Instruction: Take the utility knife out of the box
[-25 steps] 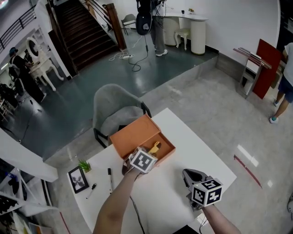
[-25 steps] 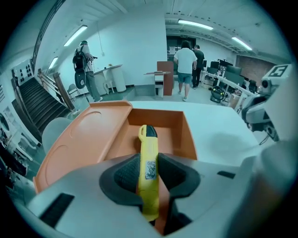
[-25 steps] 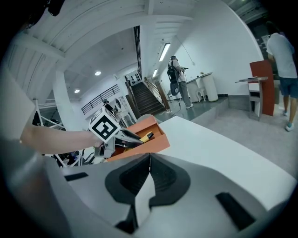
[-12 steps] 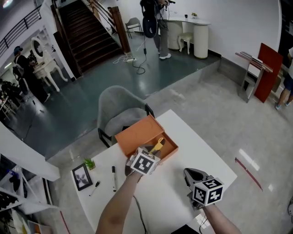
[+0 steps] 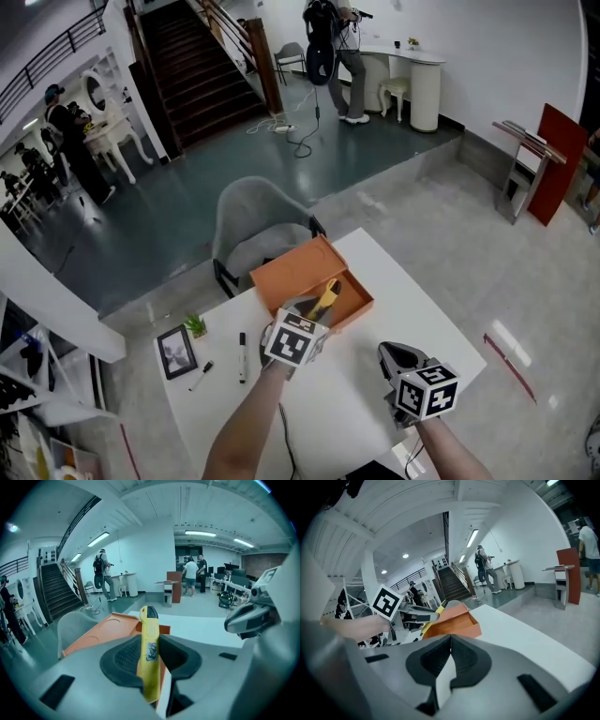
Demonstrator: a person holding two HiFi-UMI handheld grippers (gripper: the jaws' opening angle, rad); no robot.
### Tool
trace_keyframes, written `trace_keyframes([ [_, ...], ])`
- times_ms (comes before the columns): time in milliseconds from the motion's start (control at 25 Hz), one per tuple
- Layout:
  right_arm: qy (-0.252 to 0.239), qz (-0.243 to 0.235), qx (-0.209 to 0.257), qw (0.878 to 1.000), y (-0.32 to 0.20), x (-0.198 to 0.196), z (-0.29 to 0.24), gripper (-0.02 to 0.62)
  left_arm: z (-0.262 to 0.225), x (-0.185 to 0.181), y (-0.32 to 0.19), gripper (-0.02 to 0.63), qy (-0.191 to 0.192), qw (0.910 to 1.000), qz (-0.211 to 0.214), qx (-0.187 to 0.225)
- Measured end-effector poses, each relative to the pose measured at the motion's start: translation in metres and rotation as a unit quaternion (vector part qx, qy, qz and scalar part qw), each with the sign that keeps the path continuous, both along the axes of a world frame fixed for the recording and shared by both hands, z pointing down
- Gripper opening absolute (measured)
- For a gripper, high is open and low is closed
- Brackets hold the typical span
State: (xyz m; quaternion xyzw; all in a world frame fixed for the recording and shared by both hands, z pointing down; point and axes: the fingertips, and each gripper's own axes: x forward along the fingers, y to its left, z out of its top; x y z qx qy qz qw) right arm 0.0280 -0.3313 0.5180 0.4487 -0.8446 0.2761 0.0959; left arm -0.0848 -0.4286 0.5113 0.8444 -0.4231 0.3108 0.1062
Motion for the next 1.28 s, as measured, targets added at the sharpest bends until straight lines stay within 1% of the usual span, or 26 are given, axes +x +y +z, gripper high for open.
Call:
trace_keyframes([
  [200, 0.004, -0.007, 0.012, 1.0, 0.004, -0.003, -0.012, 0.002, -0.017, -0.014, 0.018, 0.117, 0.039, 0.9986, -0.033, 0.013],
  [400, 0.005, -0.016, 0.019, 1.0, 0.012, -0.012, -0.02, 0.002, -0.027, -0.033, 0.04, 0.117, 0.052, 0.9968, -0.055, 0.025],
  [680, 0.003, -0.032, 0.027, 0.999, 0.019, -0.027, -0.028, 0.002, -0.037, -0.058, 0.069, 0.117, 0.084, 0.9914, -0.092, 0.04],
  [840, 0.006, -0.042, 0.034, 0.998, 0.023, -0.036, -0.032, 0.002, -0.037, -0.072, 0.086, 0.117, 0.104, 0.9871, -0.114, 0.043],
  [1040, 0.02, -0.061, 0.048, 0.997, 0.029, -0.049, -0.04, 0.002, -0.035, -0.091, 0.104, 0.117, 0.13, 0.9795, -0.148, 0.042],
  [1280, 0.03, -0.077, 0.061, 0.995, 0.032, -0.065, -0.048, 0.002, -0.034, -0.112, 0.122, 0.117, 0.143, 0.9729, -0.176, 0.046],
])
